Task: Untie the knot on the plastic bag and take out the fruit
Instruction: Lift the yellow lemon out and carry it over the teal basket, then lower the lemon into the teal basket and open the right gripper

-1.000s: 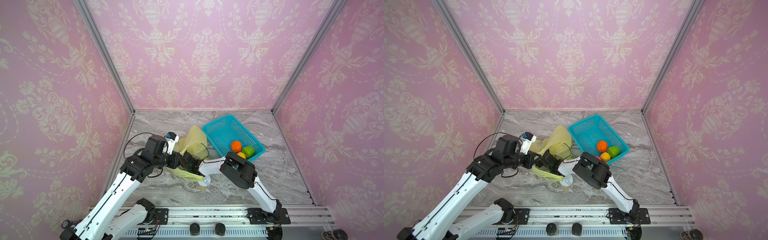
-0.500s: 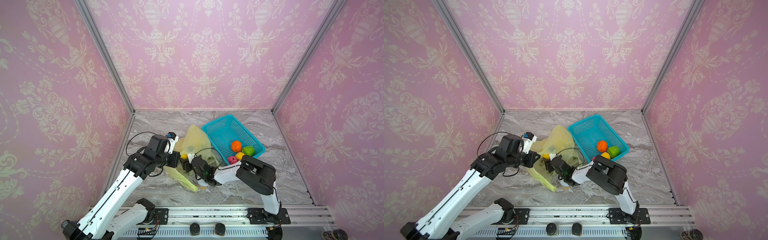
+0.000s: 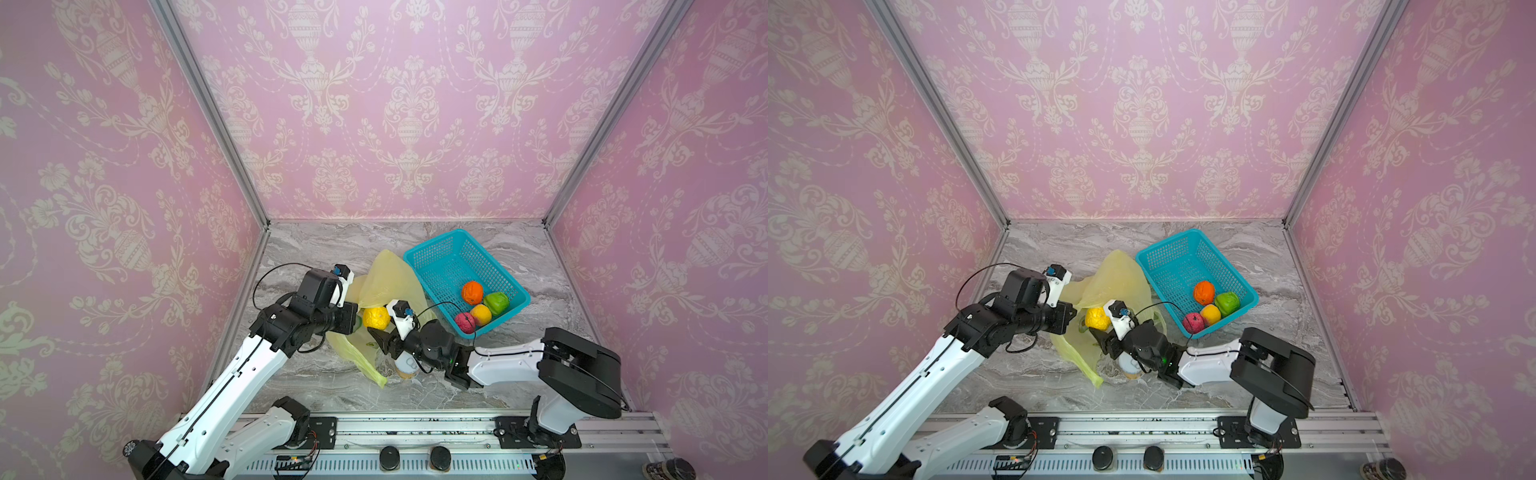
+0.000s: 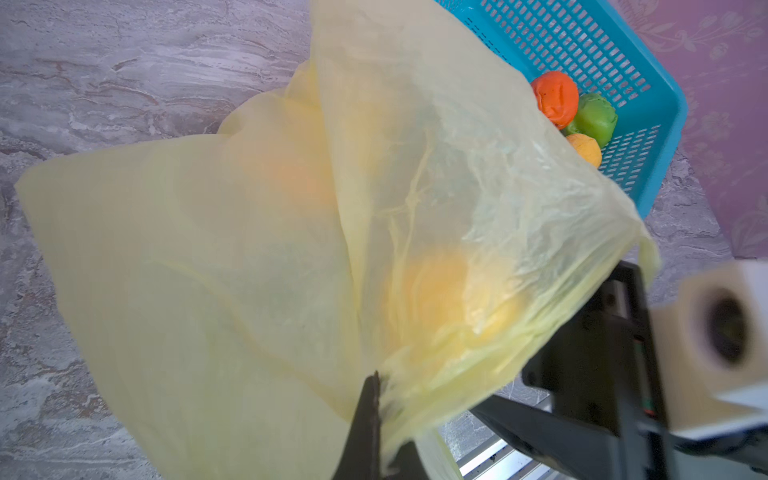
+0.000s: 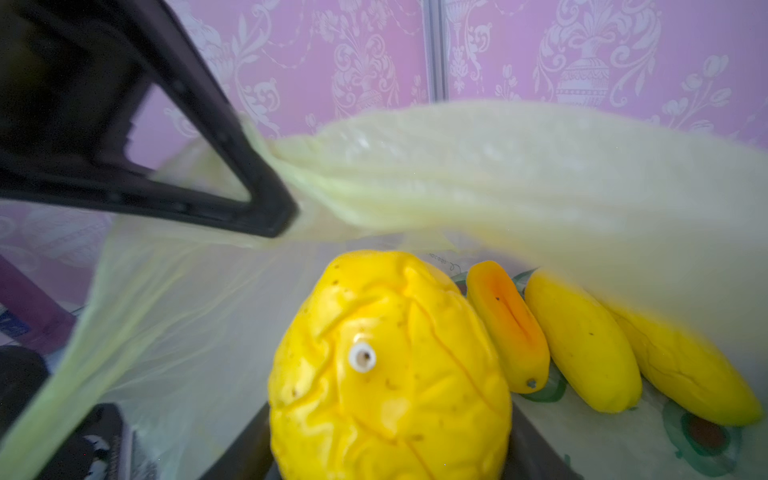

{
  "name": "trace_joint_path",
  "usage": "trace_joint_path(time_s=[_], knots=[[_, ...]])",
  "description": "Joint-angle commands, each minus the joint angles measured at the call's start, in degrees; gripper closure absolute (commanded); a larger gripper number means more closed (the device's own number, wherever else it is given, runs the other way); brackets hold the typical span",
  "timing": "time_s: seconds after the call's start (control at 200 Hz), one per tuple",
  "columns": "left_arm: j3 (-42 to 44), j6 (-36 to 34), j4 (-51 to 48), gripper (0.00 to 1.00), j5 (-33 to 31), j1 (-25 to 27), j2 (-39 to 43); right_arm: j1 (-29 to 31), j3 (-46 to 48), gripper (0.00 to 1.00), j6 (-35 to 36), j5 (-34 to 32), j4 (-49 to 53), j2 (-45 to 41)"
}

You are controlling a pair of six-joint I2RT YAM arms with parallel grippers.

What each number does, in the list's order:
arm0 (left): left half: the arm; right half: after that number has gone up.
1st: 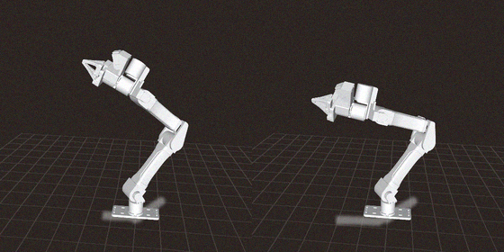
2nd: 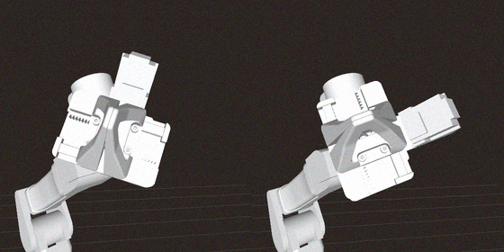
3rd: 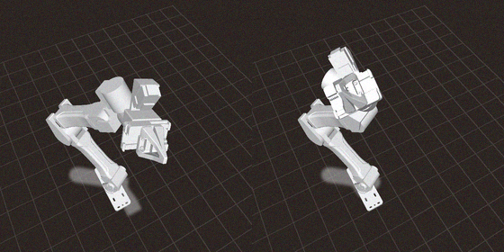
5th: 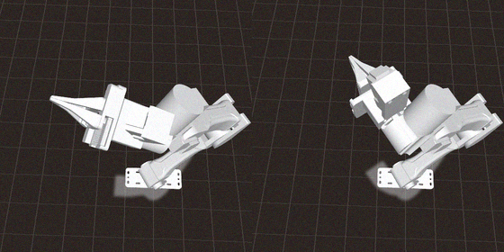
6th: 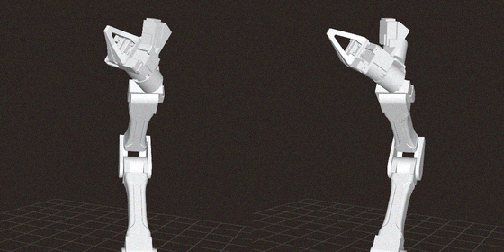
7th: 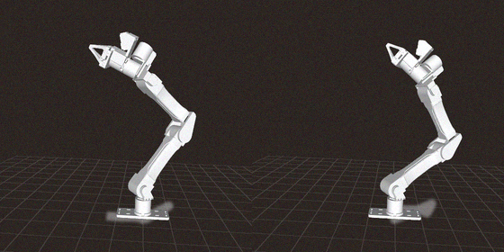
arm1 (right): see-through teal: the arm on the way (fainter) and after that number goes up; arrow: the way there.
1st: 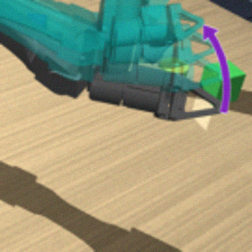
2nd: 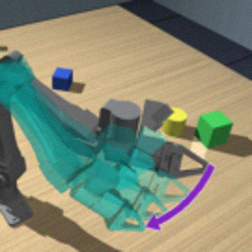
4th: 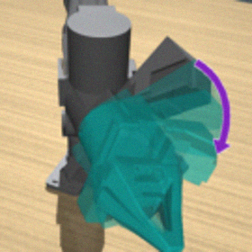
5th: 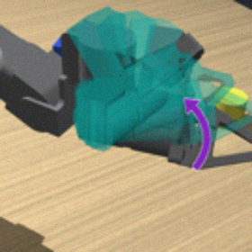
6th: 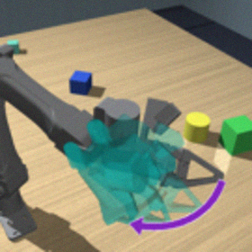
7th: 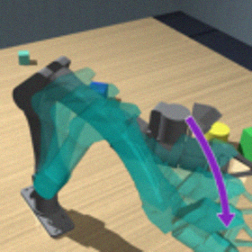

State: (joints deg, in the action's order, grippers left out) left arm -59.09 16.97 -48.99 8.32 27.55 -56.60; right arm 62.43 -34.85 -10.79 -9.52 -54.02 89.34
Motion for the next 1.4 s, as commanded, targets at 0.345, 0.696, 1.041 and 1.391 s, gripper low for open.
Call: trace_joint_path(time_s=[0.345, 0.696, 1.041, 1.391], knots=[[-0.52, -0.13, -2.29, 1.0, -3.17, -1.54, -1.15, -1.58, 7.68, 0.78, 7.01, -10.93, 19.06, -34.85], [-0.39, -0.02, -2.26, 1.0, -2.61, -1.62, -1.09, -29.17, -2.62, 0.83, -12.2, -11.31, 49.78, -29.35], [-0.27, -0.03, -2.14, 1.0, -2.35, -1.62, -1.06, -38.6, -15.89, 0.91, -14.04, -1.08, 57.75, -3.87], [-0.12, 0.06, -1.98, 1.0, -2.66, -1.62, -0.39, -38.75, -27.69, 0.74, -12.84, 0.92, 63.1, 12.61]])
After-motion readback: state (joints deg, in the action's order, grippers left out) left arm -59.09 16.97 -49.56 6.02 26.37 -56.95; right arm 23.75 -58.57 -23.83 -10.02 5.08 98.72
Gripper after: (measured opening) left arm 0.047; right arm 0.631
